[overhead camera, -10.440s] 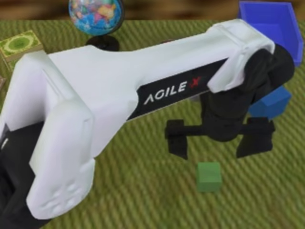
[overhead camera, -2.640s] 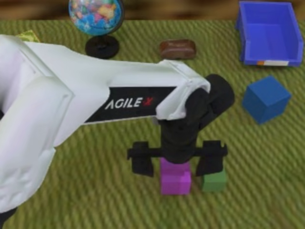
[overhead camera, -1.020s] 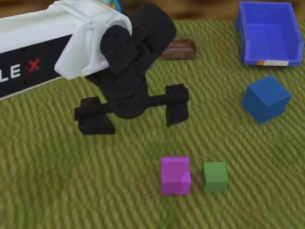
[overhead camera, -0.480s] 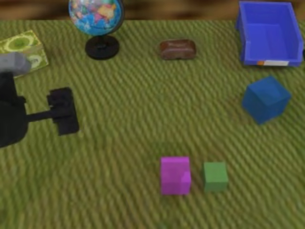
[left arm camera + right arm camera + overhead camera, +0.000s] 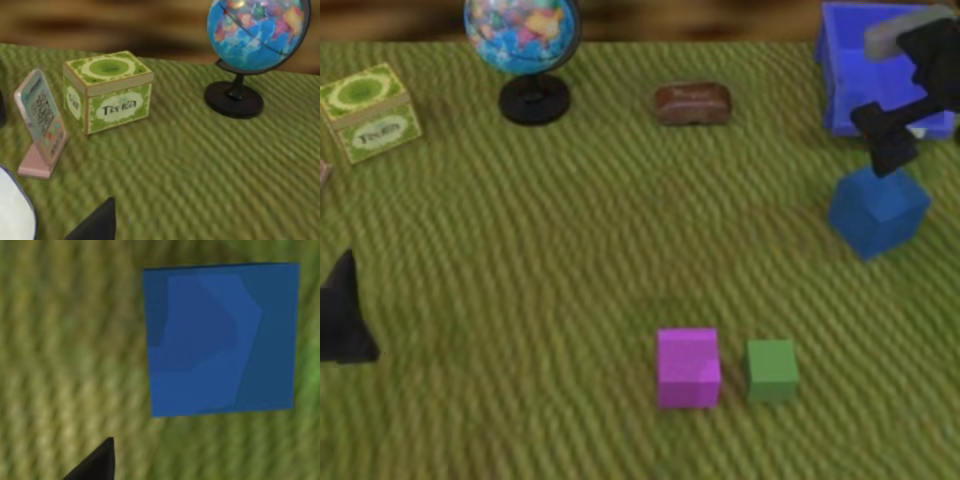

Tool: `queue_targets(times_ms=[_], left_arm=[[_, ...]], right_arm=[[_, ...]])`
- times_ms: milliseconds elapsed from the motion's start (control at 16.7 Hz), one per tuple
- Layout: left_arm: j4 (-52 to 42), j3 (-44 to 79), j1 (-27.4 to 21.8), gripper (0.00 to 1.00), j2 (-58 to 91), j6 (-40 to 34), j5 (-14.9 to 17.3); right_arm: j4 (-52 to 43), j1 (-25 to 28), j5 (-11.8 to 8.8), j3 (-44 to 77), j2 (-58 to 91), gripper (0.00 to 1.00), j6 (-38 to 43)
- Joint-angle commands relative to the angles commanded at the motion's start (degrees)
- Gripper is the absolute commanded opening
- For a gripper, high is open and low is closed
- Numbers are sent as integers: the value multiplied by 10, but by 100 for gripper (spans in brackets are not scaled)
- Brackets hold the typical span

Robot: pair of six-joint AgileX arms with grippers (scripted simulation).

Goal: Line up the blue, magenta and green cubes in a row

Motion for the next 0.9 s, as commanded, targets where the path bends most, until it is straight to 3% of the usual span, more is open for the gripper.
queue_targets(times_ms=[360,900], left_arm=[[87,-106,57,100,-146,73,3],[90,-109,58,100,-150,75,3]], right_arm=[[-73,10,1,131,131,100,-18],[-32,10,1,97,143,100,-19]])
